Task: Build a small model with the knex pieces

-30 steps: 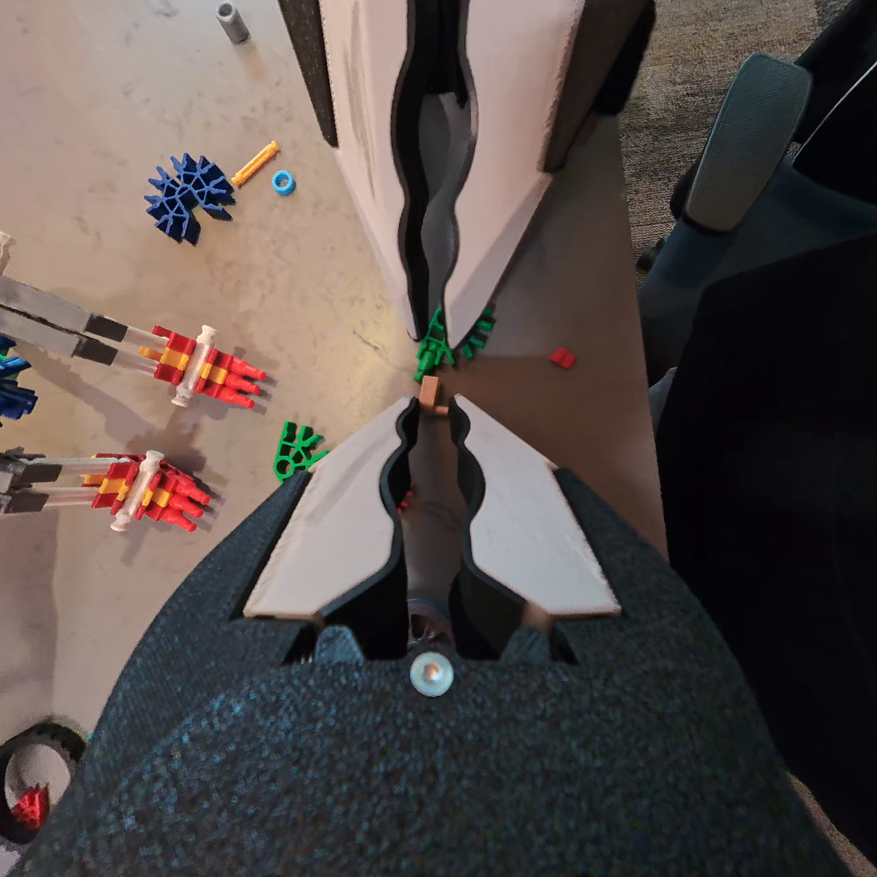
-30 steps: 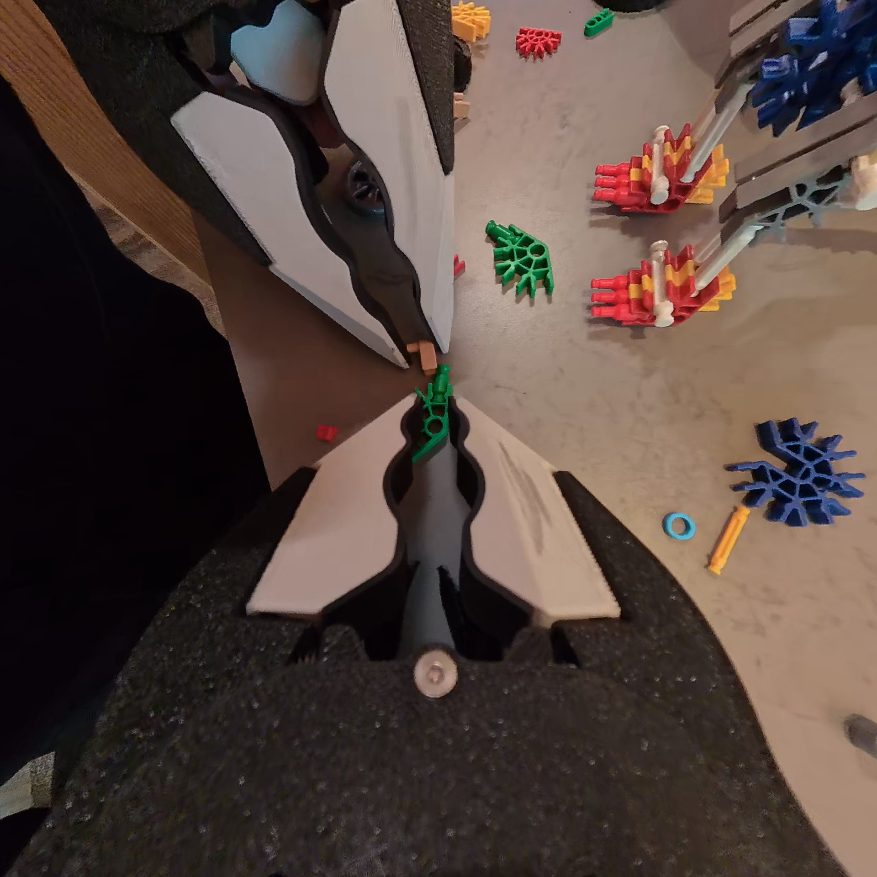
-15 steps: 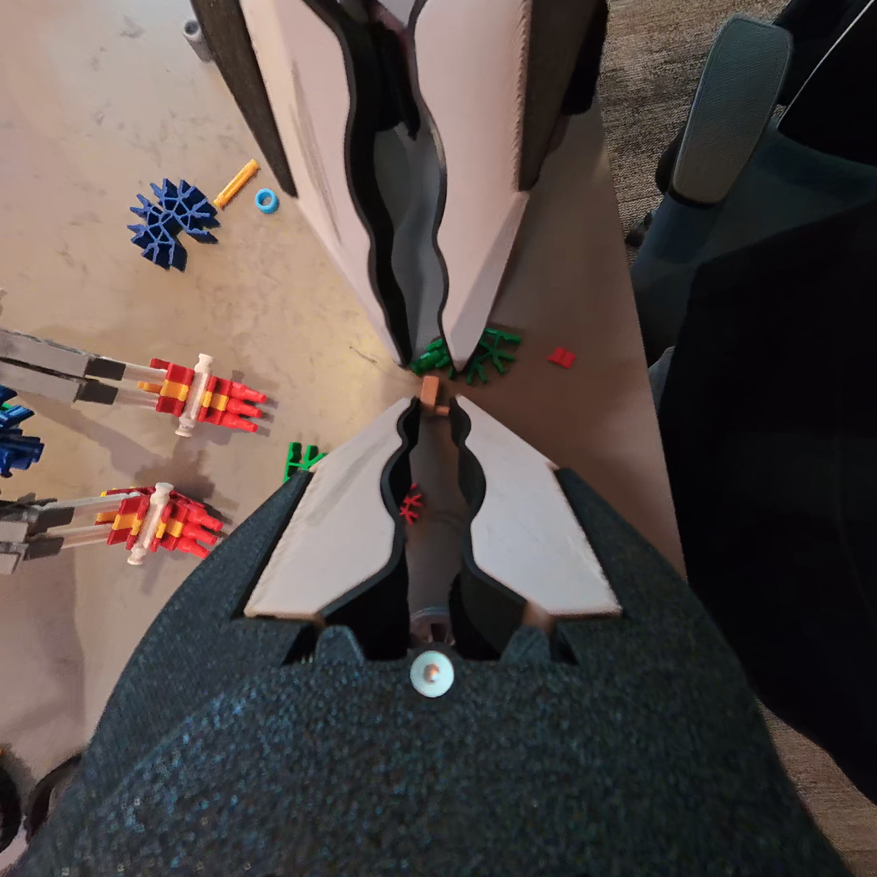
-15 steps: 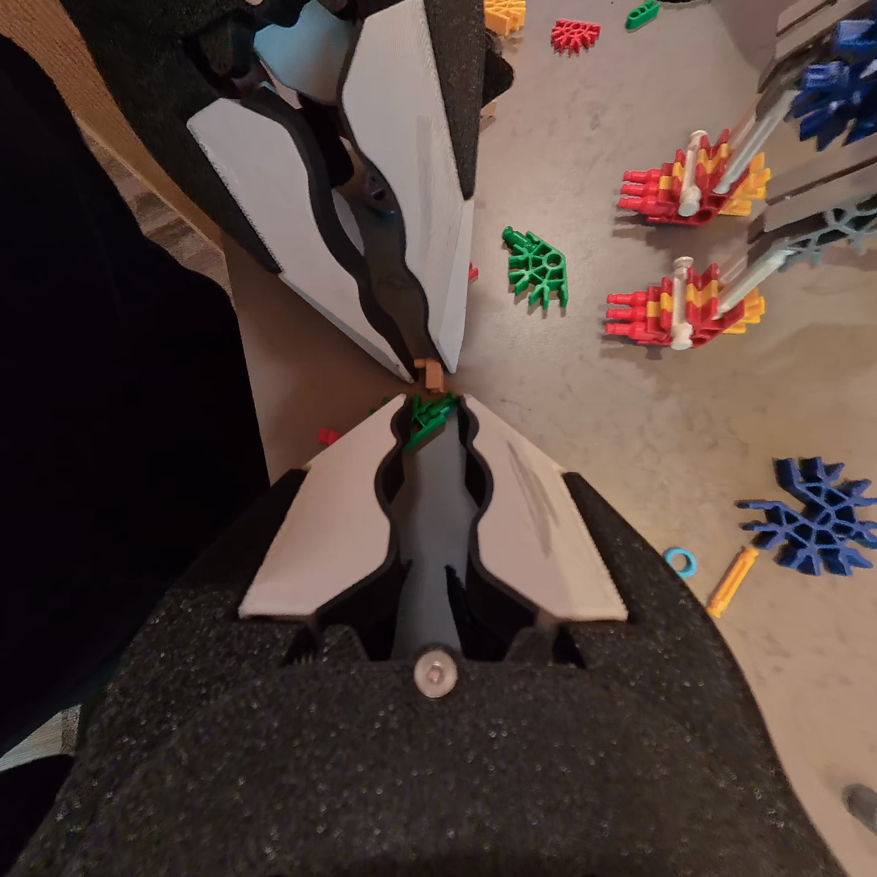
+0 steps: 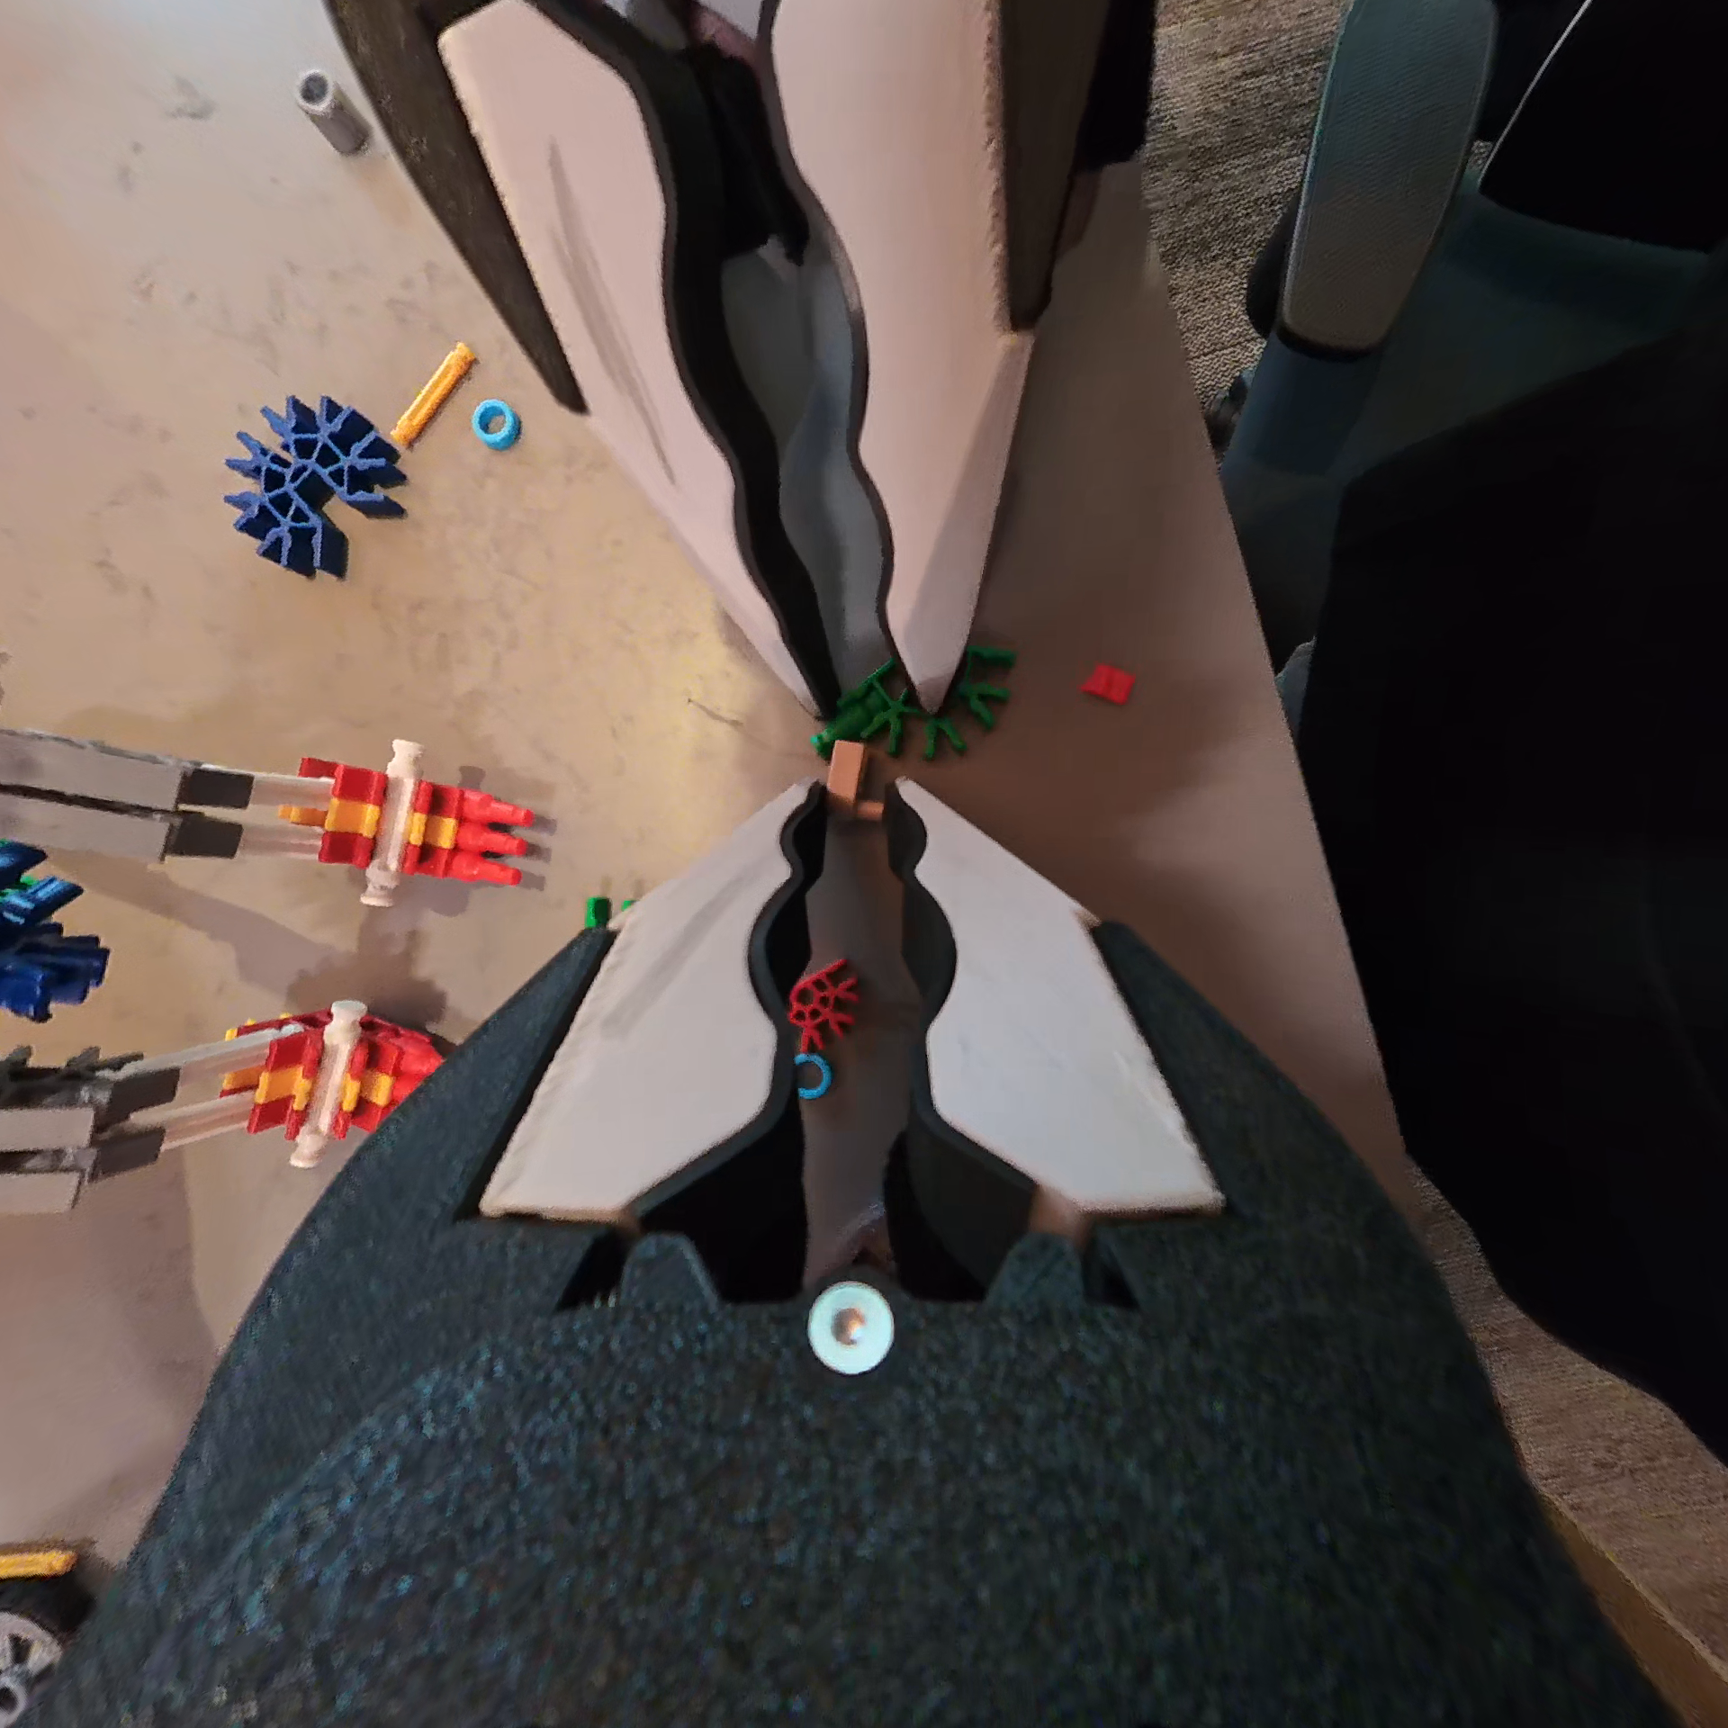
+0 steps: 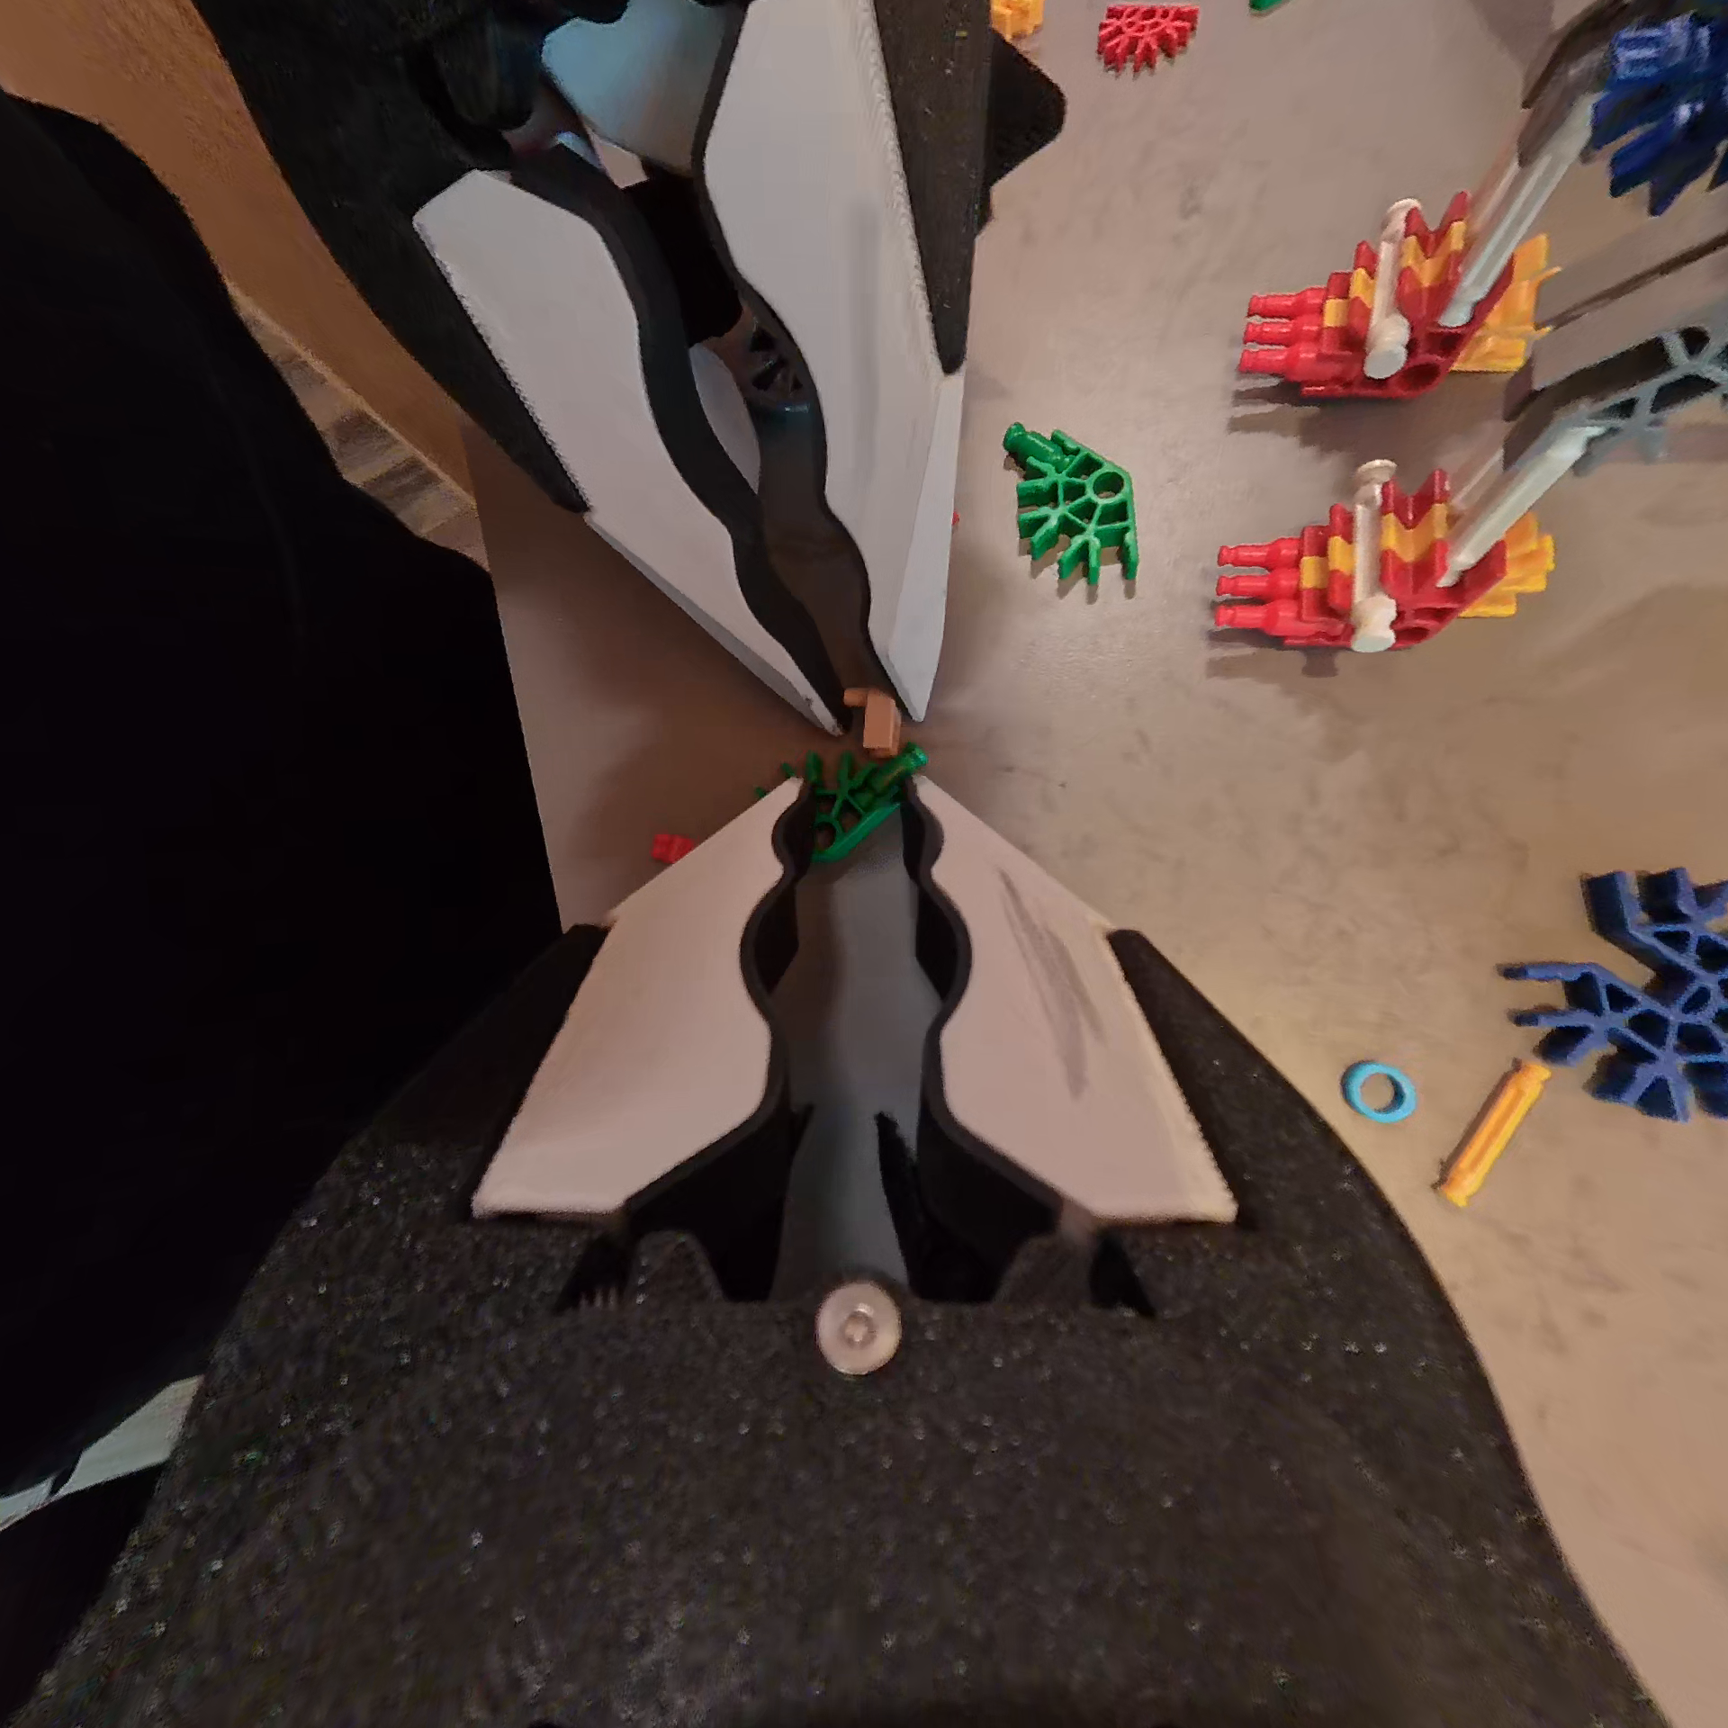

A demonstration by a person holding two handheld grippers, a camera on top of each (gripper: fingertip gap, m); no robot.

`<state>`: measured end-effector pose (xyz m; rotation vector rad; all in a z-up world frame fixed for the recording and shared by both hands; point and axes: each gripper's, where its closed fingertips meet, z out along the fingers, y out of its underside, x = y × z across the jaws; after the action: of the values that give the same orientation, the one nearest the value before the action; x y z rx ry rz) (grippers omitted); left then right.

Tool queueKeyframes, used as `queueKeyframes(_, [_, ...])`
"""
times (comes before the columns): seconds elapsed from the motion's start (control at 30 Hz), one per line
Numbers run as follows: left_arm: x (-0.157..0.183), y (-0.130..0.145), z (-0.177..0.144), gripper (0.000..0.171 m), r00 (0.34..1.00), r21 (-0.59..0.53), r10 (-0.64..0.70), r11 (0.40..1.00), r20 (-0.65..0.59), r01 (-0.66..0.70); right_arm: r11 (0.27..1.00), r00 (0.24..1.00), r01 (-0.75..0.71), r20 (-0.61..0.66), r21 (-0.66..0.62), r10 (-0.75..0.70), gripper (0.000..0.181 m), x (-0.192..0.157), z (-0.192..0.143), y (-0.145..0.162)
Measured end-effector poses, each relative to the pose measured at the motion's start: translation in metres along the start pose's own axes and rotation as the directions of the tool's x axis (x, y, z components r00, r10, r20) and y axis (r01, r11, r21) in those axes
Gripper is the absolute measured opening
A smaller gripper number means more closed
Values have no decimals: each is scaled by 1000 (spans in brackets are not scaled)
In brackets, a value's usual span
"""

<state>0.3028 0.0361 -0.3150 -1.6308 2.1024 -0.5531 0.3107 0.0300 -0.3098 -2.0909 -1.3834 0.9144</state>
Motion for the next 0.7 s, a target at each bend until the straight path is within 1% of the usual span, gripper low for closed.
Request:
queueKeyframes(0.13, [-1, 1, 0, 10, 999, -4, 34, 999, -27, -34, 1000, 998, 19, 53, -12, -18, 16, -1, 1, -1])
queueKeyframes(0.17, [-1, 1, 0, 10, 998, -6, 46, 999, -35, -46, 1000, 998, 27, 64, -13, -26, 14, -2, 1, -1])
queueKeyframes(0.43, [-3, 2, -1, 10, 992, -19, 114, 993, -61, -115, 999, 996, 32, 84, -21, -30, 14, -1, 3, -3])
queueKeyframes(0.57, [-3, 1, 0, 7, 987, -18, 145, 989, -71, -146, 999, 995, 37, 95, -27, -34, 14, -2, 4, -3])
queueKeyframes(0.7, [-2, 1, 0, 6, 987, -18, 139, 990, -86, -141, 999, 995, 35, 99, -27, -32, 14, -2, 4, -3])
